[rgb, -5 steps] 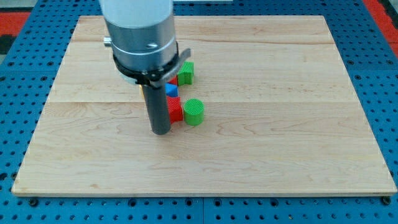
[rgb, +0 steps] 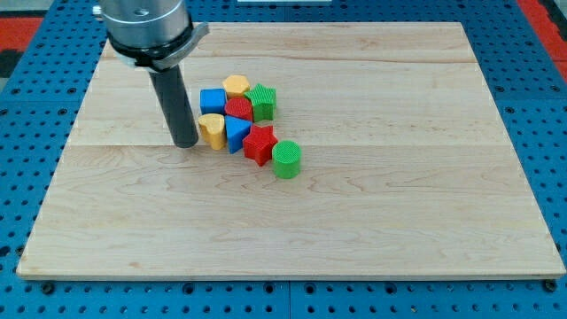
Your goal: Push the yellow heart into the group of blocks
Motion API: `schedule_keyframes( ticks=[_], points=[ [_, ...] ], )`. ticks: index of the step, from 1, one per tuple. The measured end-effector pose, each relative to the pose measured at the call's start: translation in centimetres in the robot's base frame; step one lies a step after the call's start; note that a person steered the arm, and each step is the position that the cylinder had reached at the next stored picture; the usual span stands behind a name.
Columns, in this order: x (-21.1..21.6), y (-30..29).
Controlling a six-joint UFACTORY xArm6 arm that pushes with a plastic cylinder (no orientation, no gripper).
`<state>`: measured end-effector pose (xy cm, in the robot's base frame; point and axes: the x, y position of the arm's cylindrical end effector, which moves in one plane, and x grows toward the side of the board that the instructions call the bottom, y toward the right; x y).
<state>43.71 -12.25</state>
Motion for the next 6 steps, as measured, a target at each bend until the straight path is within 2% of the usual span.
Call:
schedule_keyframes(
  ticks=[3,4,5,6],
  points=[
    [-0.6,5.4],
    [-1.5,5.1],
    [-0.7,3.2],
    [5.7,3.8]
  ],
)
